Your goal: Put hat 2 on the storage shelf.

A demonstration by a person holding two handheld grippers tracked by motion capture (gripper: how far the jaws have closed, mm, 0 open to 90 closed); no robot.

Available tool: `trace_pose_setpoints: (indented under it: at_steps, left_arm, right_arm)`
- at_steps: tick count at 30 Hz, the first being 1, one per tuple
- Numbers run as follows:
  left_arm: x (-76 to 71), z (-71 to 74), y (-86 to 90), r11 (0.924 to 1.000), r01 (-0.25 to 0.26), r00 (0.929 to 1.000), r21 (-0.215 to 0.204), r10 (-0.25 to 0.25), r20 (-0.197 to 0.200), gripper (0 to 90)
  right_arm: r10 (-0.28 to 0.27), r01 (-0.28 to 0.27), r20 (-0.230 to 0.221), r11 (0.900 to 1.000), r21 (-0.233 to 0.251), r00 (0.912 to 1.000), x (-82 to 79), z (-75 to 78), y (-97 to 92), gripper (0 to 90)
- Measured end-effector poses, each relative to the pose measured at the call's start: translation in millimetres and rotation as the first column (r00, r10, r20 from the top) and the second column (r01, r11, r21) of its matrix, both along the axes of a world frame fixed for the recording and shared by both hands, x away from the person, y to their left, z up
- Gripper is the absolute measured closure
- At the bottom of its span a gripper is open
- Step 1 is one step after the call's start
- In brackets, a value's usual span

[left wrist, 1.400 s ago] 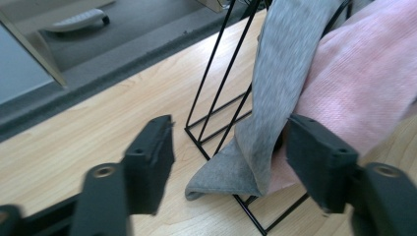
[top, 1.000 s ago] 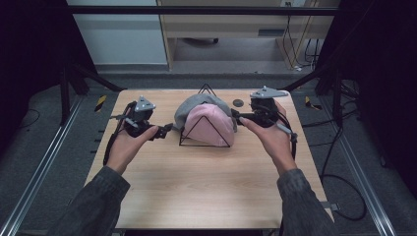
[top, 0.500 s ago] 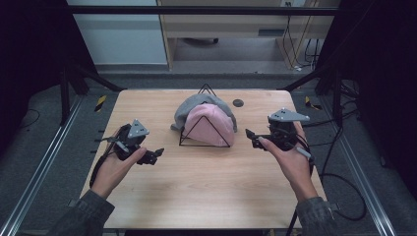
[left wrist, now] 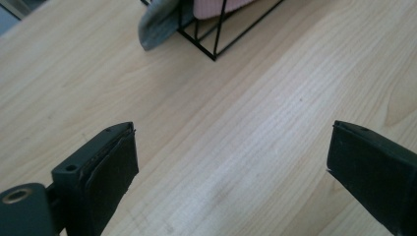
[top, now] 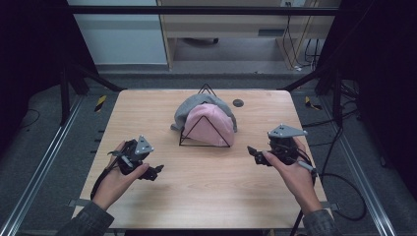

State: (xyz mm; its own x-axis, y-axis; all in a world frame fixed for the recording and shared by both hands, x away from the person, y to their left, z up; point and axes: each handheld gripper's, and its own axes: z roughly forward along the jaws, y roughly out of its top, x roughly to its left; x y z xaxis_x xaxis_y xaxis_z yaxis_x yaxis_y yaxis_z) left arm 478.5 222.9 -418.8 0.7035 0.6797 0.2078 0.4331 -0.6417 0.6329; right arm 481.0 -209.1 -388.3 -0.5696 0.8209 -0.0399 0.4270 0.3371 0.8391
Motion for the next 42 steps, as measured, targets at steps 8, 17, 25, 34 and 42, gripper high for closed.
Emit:
trace_pose_setpoints:
  at_steps: [8,17,25,34,42]
  left_arm:
    - [2.3,-22.9,1.8,0.9996,-0.011,0.9995,-0.027,0.010,-0.031,4.4]
    - [3.6,-45.9,3.6,0.9996,-0.006,0.9968,-0.027,0.004,-0.080,4.5]
    - [5.8,-62.0,3.8,0.9993,-0.007,0.9917,-0.036,0.002,-0.129,4.5]
    - [8.7,-76.5,3.4,0.9969,-0.029,0.9836,-0.073,0.015,-0.180,3.0]
    - [6.3,-80.9,2.4,0.9931,-0.046,0.9860,-0.108,0.028,-0.164,0.0]
  right_arm:
    - [0.031,-0.034,-0.065,0.9985,-0.044,0.9974,-3.0,-35.1,8.9,15.6]
    - [0.064,-0.073,-0.148,0.9959,-0.054,0.9869,-5.8,-63.9,19.5,14.8]
    - [0.082,-0.097,-0.205,0.9931,-0.066,0.9753,-4.5,-88.2,38.2,14.0]
    - [0.060,-0.084,-0.249,0.9925,-0.089,0.9666,-1.6,-106.8,43.9,13.1]
    - [0.031,-0.048,-0.186,0.9946,-0.092,0.9821,-3.2,-121.5,44.3,3.2]
